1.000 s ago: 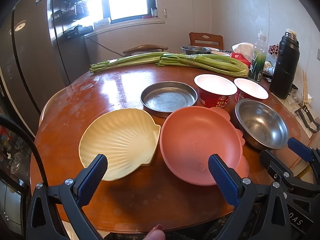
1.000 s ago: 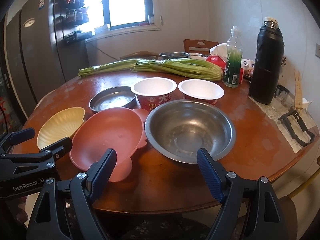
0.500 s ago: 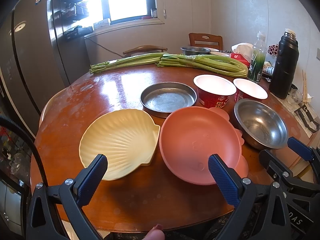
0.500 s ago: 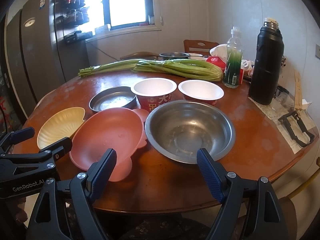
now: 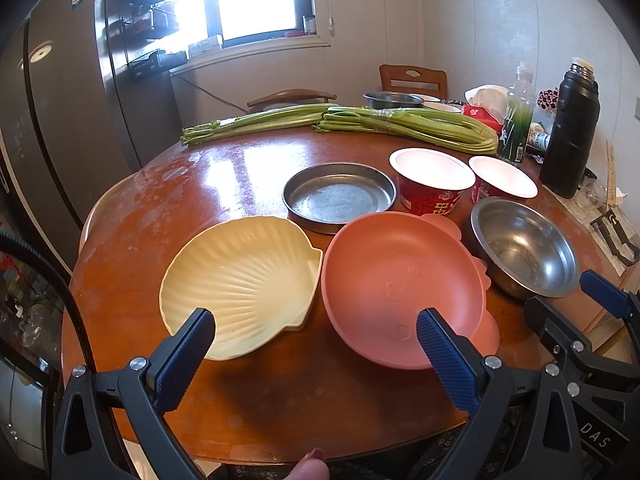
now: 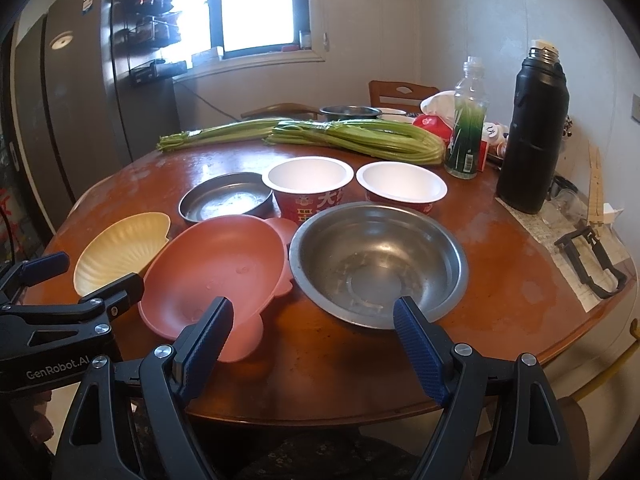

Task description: Organize plates and bowls

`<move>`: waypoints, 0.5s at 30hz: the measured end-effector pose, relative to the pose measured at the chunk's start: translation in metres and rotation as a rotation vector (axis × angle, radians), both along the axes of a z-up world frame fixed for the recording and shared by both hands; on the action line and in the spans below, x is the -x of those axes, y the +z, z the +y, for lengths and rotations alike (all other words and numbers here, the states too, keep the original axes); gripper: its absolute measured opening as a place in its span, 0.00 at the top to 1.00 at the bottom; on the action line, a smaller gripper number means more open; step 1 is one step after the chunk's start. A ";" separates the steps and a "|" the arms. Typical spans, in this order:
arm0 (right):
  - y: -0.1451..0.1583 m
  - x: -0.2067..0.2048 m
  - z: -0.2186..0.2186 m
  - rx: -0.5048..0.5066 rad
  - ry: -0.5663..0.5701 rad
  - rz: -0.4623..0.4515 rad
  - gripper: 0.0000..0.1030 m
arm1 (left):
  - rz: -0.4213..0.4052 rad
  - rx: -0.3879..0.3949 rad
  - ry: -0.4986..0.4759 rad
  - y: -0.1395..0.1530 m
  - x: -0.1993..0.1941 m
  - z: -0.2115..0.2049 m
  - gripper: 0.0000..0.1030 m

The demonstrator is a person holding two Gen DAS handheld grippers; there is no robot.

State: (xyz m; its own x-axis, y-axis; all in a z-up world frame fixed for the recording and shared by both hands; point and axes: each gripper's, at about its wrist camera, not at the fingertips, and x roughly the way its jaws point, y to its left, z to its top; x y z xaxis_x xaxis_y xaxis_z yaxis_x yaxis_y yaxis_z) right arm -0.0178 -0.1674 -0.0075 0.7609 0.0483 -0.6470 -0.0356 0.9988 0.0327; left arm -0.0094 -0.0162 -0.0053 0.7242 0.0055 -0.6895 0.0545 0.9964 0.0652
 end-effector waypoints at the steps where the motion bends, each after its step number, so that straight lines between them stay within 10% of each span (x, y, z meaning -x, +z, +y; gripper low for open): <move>1: 0.001 -0.001 0.000 0.002 0.002 0.001 0.19 | -0.001 0.002 0.000 0.001 0.000 0.001 0.01; 15: 0.034 -0.030 0.022 -0.038 0.191 -0.016 0.19 | -0.017 0.075 0.106 0.019 -0.004 0.050 0.01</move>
